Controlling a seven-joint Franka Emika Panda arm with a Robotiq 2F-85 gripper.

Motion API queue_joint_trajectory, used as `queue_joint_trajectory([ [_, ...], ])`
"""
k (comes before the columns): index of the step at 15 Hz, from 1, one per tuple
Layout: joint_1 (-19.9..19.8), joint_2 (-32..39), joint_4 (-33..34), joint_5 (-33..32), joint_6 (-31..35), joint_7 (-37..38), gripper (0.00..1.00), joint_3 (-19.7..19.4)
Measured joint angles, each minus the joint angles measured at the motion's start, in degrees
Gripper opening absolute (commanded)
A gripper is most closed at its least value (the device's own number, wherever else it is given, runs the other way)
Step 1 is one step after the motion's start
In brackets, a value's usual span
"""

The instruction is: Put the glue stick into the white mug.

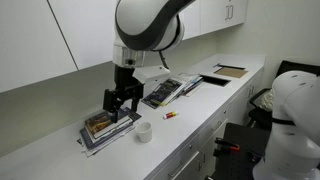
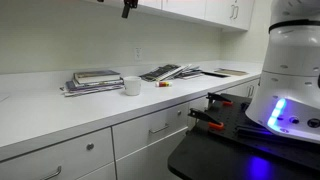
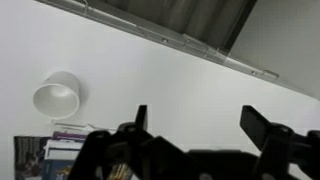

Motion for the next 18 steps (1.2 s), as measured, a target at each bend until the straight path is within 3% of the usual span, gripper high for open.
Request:
queue_joint_trajectory([
  [13, -0.1, 0.0, 0.0, -0.5, 0.0, -0.4, 1.00, 0.0],
  [18, -1.3, 3.1, -0.5, -4.4, -0.2, -16.3, 1.00, -3.2],
])
